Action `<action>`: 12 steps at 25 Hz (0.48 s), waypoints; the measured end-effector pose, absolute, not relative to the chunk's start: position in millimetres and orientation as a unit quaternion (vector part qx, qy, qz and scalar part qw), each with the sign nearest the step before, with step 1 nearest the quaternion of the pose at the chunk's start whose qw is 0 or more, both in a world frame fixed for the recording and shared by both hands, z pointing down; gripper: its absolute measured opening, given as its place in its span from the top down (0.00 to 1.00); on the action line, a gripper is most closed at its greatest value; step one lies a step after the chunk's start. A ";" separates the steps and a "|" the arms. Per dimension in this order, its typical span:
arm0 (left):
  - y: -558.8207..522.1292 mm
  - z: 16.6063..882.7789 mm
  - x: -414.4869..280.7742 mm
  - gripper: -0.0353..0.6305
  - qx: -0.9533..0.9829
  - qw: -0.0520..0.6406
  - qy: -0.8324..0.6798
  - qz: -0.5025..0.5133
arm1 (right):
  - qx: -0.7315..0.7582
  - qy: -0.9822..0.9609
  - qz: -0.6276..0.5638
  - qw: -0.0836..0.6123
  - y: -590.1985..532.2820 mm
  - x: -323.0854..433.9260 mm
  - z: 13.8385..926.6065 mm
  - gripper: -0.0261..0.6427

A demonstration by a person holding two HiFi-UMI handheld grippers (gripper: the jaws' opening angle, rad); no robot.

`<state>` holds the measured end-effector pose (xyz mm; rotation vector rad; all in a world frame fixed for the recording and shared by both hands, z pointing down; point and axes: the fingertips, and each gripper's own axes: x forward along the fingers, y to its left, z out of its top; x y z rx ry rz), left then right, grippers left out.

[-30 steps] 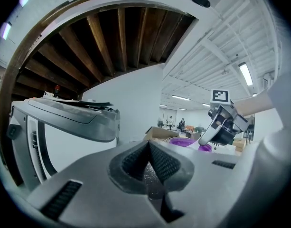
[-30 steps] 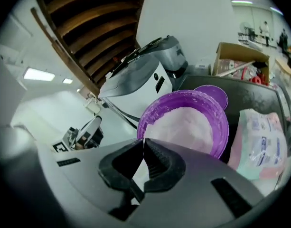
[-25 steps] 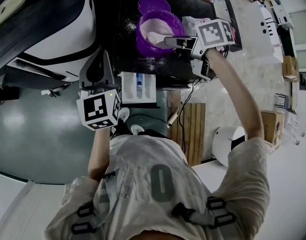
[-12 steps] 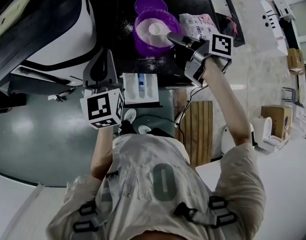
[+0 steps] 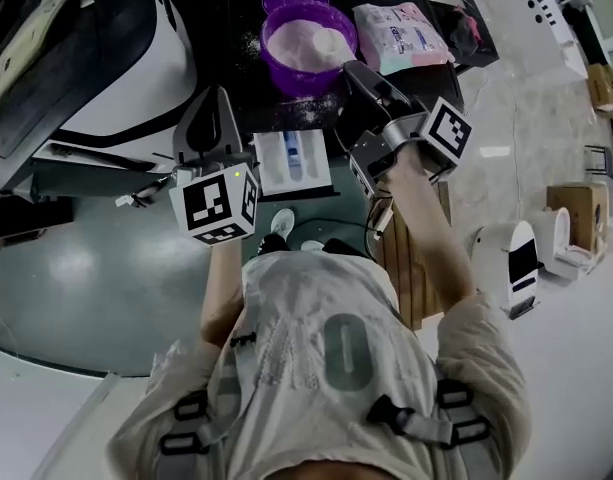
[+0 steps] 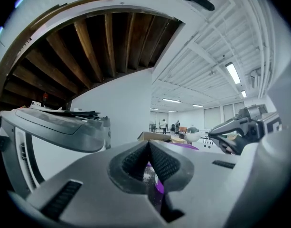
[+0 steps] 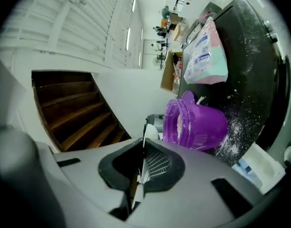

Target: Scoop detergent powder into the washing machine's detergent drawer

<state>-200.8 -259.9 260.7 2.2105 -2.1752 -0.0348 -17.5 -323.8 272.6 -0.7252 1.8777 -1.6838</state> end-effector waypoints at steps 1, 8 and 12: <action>-257.9 261.0 -199.7 0.92 0.712 0.019 -0.701 -0.014 | -0.270 0.690 -0.615 0.270 -318.0 -14.9 271.9 0.95; -232.2 264.8 -190.8 0.92 0.717 -0.010 -0.697 -0.020 | -0.278 0.691 -0.579 0.330 -277.4 -3.0 281.5 0.95; -212.0 263.0 -186.9 0.92 0.719 -0.046 -0.694 0.010 | -0.299 0.683 -0.560 0.361 -253.4 3.2 288.0 0.95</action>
